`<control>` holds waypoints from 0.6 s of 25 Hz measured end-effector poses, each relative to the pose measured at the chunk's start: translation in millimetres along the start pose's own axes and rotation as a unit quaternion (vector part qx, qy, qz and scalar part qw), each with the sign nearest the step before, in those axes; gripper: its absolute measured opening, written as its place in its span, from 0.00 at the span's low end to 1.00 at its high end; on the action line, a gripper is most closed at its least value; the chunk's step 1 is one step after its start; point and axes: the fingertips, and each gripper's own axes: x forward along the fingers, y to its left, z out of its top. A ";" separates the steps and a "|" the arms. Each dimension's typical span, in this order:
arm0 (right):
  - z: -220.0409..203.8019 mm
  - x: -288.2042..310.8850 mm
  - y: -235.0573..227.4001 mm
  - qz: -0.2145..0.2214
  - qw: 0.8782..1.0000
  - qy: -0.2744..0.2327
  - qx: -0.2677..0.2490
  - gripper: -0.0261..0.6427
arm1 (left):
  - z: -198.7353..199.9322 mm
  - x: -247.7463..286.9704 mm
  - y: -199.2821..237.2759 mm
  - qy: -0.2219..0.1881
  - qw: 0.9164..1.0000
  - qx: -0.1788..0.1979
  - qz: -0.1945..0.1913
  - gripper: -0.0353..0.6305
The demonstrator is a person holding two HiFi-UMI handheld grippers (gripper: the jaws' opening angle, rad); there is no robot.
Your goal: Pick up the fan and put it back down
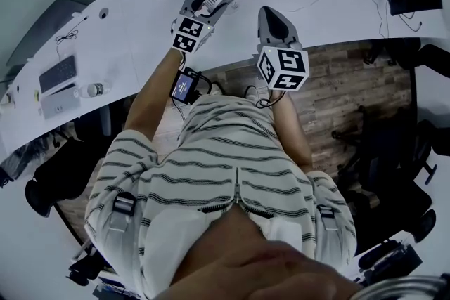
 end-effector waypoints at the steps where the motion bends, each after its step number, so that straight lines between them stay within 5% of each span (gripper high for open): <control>1: -0.4 0.4 -1.0 -0.001 1.000 0.001 0.000 0.05 | -4.6 3.6 1.5 0.006 1.000 0.004 -0.005 0.39; 15: -6.4 10.5 -10.3 -0.008 1.000 0.012 -0.003 0.05 | -49.4 39.5 10.2 0.049 0.993 0.027 -0.108 0.39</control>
